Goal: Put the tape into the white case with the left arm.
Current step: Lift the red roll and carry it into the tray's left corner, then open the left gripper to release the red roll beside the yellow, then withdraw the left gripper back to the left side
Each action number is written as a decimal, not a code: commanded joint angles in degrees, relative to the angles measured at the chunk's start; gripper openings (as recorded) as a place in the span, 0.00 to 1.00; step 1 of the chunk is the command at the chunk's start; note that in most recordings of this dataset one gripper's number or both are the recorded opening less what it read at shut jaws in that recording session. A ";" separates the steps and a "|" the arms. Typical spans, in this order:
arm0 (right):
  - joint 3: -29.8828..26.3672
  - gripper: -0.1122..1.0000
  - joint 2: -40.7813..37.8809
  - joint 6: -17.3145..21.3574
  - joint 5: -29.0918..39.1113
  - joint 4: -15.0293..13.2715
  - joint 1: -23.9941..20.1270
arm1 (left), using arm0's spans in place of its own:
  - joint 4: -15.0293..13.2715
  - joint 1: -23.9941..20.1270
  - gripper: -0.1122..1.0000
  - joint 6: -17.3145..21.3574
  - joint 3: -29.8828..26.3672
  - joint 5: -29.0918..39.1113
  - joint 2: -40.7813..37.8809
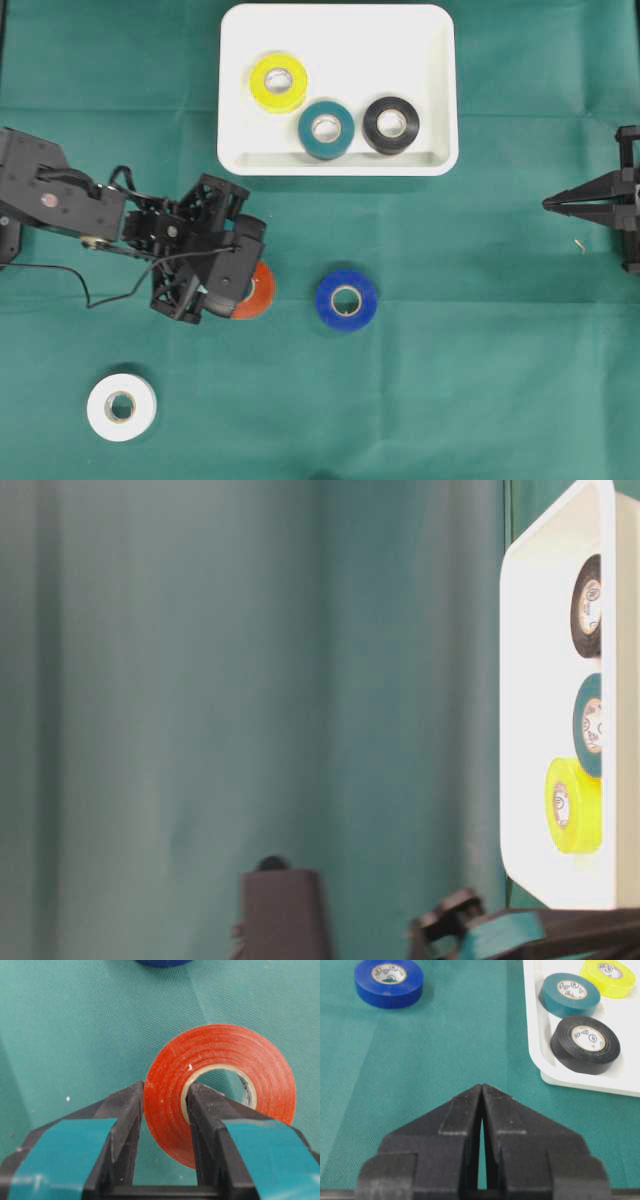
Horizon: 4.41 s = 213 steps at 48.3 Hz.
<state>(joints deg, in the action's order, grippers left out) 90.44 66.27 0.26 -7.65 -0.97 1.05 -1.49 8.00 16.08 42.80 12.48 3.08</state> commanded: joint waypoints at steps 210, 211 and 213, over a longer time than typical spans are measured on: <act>-0.70 0.02 -0.18 0.09 -0.62 0.00 0.00 | 0.00 -13.18 0.91 -0.35 12.48 2.72 29.27; -0.70 0.02 -0.18 0.00 -0.62 0.00 0.00 | 0.00 -13.10 0.91 -0.44 12.92 2.72 29.97; -0.70 0.02 -0.26 0.09 -0.62 0.00 0.00 | 0.00 -13.01 0.91 -0.44 13.54 2.72 30.85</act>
<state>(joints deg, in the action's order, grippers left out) 90.35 66.45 0.26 -7.65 -0.97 1.05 -1.32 -5.36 15.73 55.99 15.47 31.90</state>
